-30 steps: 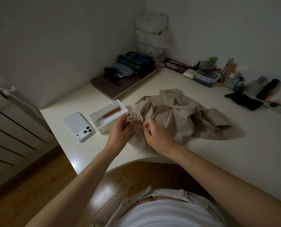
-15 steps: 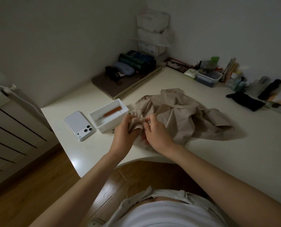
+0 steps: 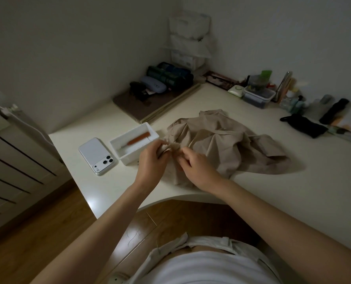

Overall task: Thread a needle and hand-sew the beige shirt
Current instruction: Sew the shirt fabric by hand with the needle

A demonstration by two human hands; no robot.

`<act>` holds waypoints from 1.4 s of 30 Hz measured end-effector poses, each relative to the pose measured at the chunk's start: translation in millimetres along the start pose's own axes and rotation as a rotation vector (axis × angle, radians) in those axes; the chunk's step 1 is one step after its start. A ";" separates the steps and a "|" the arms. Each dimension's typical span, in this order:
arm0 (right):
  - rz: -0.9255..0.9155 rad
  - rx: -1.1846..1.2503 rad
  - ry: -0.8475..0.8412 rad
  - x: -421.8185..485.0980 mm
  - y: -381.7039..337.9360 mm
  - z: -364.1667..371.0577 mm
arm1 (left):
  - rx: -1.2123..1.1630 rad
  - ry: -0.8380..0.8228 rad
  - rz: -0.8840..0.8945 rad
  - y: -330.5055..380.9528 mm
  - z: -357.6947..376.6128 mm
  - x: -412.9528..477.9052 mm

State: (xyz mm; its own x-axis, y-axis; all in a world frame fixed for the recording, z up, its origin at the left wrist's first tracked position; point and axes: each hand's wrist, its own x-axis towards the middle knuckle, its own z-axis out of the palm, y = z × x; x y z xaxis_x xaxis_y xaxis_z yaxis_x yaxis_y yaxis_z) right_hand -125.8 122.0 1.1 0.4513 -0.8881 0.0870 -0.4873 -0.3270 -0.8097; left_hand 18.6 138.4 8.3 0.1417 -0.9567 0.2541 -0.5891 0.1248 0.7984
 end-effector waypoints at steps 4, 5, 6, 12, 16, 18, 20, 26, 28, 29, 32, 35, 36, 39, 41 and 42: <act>-0.021 0.001 -0.021 -4.0 3.0 -3.8 | 0.013 0.009 -0.005 -1.4 0.0 2.2; -0.027 0.004 -0.005 -3.4 2.1 -4.1 | 0.013 0.002 -0.009 -0.6 0.7 1.8; -0.028 0.014 0.017 -2.0 1.1 -3.4 | 0.014 -0.007 -0.008 0.0 1.4 1.3; 0.018 0.140 0.151 0.2 0.6 3.6 | 0.004 -0.099 0.092 2.7 1.5 0.6; 0.010 0.154 0.105 -0.9 2.0 6.2 | -0.011 -0.089 0.050 0.9 -0.7 1.6; -0.017 0.117 0.086 -1.4 2.8 6.0 | -0.015 -0.073 0.025 -1.9 -0.8 1.8; -0.027 0.109 0.092 -0.4 3.2 4.2 | -0.026 -0.084 0.032 -3.3 -0.2 1.0; 0.014 0.089 0.126 3.9 6.8 2.6 | -0.059 -0.118 0.109 -2.3 2.8 -0.7; 0.030 0.095 0.120 3.6 8.8 1.8 | -0.053 -0.124 0.116 -3.6 3.6 -0.9; 0.034 0.092 0.131 3.3 10.1 2.0 | -0.051 -0.122 0.114 -4.8 3.4 -1.4; 0.055 0.067 0.227 4.0 11.7 -1.8 | -0.039 -0.121 0.075 -8.4 2.9 -1.0; 0.130 0.064 0.186 11.5 8.2 -9.0 | -0.036 -0.141 0.068 -11.2 2.7 0.6; 0.165 0.078 0.141 13.5 6.5 -10.9 | -0.037 -0.148 0.073 -10.8 2.4 0.6; 0.208 0.211 0.083 18.7 0.9 -13.4 | -0.029 -0.175 0.096 -9.0 2.4 0.5; 0.189 0.247 0.100 22.0 -2.3 -13.9 | 0.001 -0.191 0.096 -8.5 2.6 0.9; 0.176 0.258 0.112 22.9 -3.8 -14.5 | 0.016 -0.193 0.099 -8.9 2.3 1.5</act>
State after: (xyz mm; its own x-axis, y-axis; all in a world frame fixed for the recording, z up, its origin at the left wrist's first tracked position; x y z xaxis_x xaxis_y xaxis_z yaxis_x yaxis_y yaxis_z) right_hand -124.4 98.2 14.6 0.2852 -0.9583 -0.0159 -0.3389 -0.0853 -0.9369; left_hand 22.2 135.2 0.4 -0.0715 -0.9728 0.2205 -0.6053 0.2180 0.7656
